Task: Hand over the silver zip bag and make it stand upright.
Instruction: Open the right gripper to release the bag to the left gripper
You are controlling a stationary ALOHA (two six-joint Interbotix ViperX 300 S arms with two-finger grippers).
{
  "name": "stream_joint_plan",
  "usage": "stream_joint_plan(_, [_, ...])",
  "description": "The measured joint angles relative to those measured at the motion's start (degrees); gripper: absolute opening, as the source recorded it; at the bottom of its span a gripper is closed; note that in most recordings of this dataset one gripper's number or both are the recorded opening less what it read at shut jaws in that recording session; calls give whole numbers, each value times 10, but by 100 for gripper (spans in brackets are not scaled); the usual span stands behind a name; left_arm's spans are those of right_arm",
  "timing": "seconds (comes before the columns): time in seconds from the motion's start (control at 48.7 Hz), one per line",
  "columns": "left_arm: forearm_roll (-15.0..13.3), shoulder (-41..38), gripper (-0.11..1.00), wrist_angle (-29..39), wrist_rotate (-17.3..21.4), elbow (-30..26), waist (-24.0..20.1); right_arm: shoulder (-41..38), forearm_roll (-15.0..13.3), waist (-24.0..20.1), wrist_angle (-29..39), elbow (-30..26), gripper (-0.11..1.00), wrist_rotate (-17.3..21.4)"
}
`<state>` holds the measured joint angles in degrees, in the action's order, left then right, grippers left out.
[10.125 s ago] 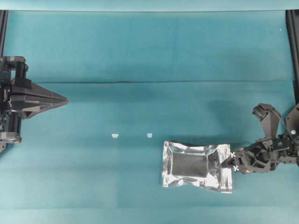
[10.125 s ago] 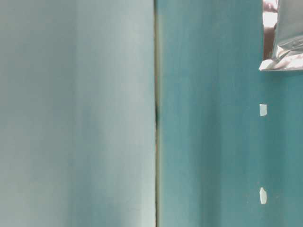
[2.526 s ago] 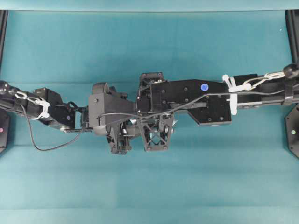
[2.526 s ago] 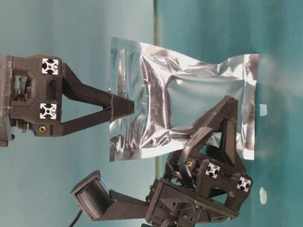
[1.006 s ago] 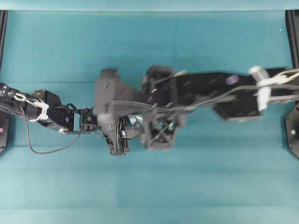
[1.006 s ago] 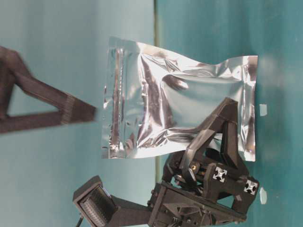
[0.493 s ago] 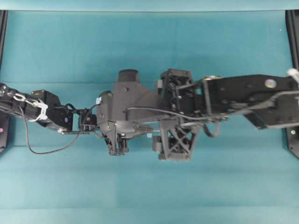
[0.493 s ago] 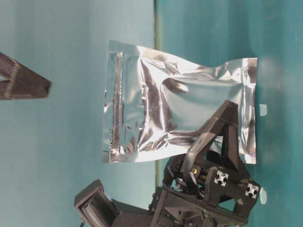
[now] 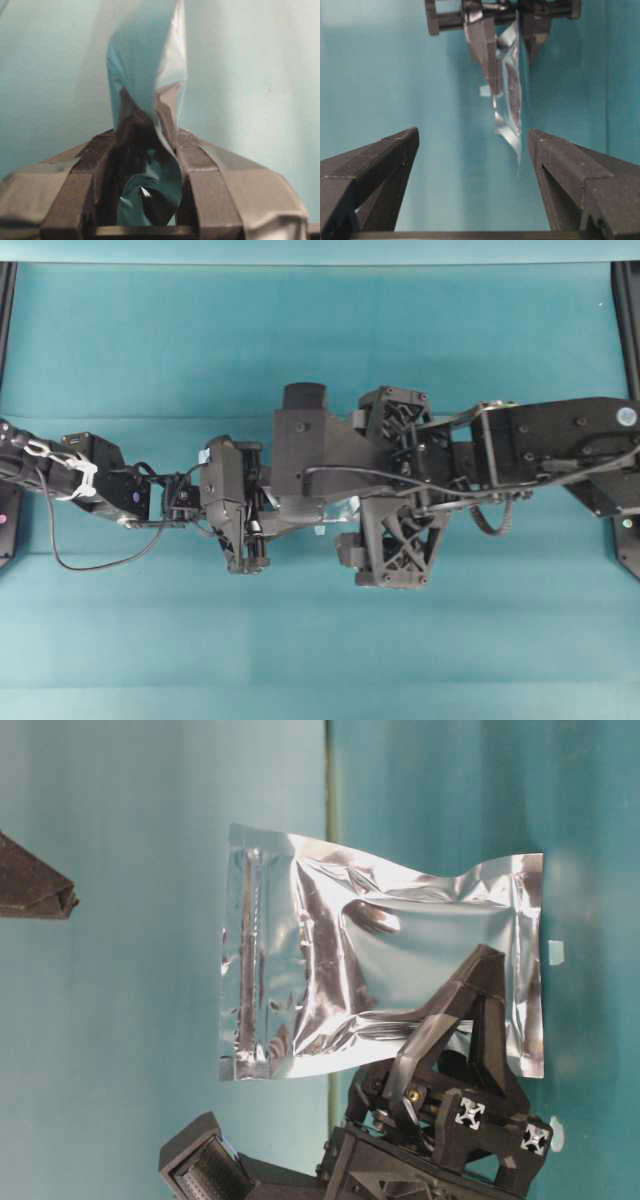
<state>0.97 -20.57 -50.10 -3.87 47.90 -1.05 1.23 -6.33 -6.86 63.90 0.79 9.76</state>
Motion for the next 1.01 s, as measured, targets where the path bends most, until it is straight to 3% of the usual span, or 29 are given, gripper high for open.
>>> stream_joint_plan(1.006, [0, 0, 29, 7, 1, -3, 0, 4, 0, 0, -18, 10, 90, 6])
